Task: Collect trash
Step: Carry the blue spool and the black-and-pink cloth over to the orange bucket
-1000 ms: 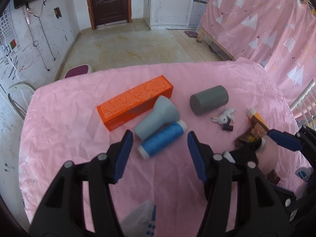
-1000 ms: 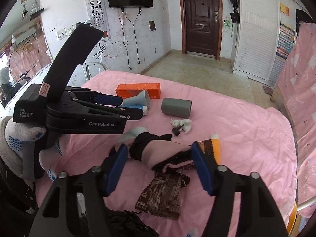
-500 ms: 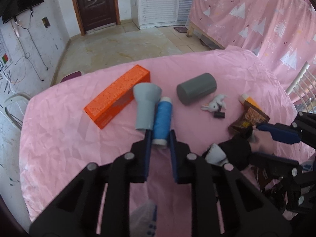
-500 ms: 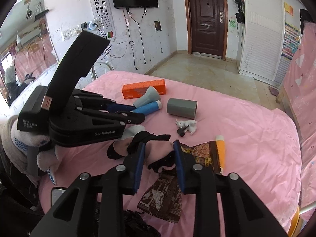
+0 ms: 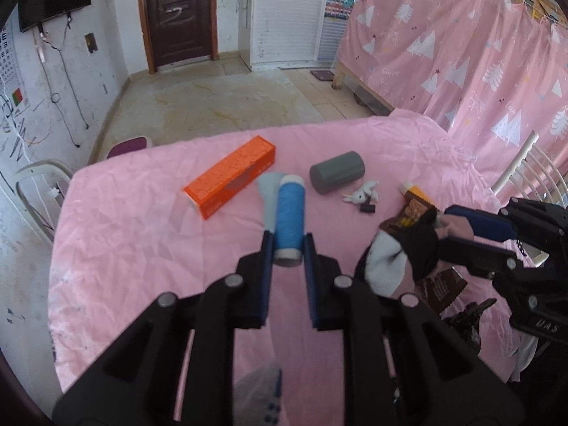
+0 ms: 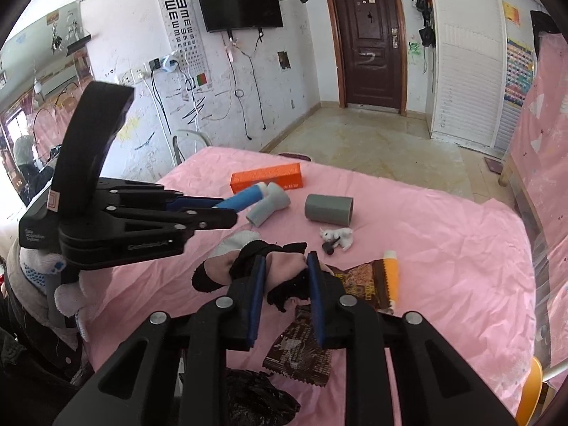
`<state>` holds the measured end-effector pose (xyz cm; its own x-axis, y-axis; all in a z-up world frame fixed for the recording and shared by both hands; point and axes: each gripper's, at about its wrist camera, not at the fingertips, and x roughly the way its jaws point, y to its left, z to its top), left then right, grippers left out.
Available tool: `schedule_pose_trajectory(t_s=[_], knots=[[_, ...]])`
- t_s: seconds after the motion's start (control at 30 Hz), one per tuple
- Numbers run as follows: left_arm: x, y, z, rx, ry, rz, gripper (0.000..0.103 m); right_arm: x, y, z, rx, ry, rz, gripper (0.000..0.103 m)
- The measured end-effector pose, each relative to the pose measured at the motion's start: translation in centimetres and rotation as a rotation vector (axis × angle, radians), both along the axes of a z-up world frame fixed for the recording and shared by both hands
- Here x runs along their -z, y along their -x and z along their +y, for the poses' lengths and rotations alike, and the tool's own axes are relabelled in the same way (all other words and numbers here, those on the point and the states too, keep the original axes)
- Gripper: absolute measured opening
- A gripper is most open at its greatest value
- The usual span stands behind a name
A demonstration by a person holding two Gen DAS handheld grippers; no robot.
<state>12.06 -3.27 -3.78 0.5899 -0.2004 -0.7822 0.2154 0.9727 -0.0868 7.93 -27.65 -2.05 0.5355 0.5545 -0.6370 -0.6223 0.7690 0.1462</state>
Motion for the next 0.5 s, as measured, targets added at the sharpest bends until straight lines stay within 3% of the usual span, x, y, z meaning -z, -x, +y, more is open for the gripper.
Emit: schedule_pose_trajectory(t_s=[0.23,0.5], knots=[[-2.6,1.1,-1.1,-0.019,-0.016,-0.058,0.015,-1.6,0.8,-2.7,0.058,-0.033,-0.037,0.013],[-5.1,1.5,-5.3,0.011,-0.056,-0.103,0.015,-2.8,1.8,-8.7,0.167,-0.087,-0.070,0.013]])
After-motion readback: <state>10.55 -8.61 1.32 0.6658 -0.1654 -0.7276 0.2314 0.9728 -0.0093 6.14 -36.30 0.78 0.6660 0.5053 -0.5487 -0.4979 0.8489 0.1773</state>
